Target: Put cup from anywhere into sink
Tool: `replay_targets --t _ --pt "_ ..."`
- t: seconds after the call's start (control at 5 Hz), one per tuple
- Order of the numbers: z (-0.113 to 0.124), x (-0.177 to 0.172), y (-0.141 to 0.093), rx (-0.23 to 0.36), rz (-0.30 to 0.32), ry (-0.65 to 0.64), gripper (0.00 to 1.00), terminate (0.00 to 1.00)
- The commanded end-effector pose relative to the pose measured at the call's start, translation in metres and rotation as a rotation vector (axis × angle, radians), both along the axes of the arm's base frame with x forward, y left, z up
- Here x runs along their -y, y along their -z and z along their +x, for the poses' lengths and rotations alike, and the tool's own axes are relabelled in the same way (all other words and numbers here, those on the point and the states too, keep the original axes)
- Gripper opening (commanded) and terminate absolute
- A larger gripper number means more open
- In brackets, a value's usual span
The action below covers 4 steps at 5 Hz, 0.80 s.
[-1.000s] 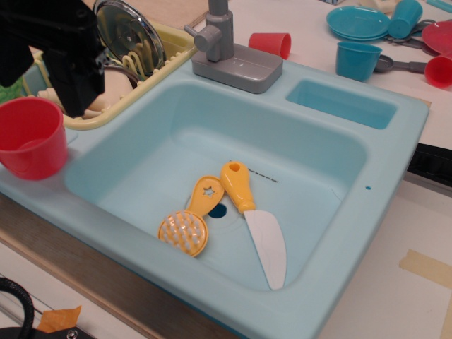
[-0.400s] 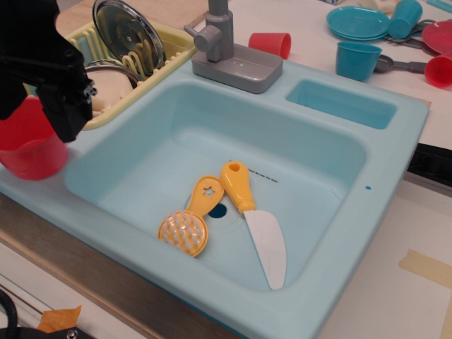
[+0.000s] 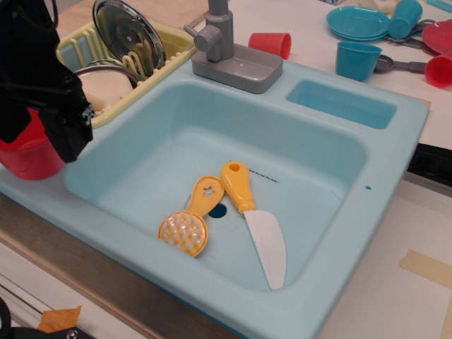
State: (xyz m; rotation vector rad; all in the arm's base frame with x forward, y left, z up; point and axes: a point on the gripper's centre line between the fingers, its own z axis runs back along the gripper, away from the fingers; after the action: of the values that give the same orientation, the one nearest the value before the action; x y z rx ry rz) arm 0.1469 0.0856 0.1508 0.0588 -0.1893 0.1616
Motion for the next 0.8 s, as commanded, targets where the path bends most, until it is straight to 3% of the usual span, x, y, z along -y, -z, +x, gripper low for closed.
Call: replay_targets --t 0.0,0.2,0.6 --pt "0.0 -0.004 0.01 -0.022 -0.016 -0.026 1.0 0.0" --pt "-0.001 -0.004 0.015 -0.017 -0.024 -0.034 0.0 0.0" --pt "0.005 0.006 0.016 -0.007 -0.037 -0.019 0.0 0.0"
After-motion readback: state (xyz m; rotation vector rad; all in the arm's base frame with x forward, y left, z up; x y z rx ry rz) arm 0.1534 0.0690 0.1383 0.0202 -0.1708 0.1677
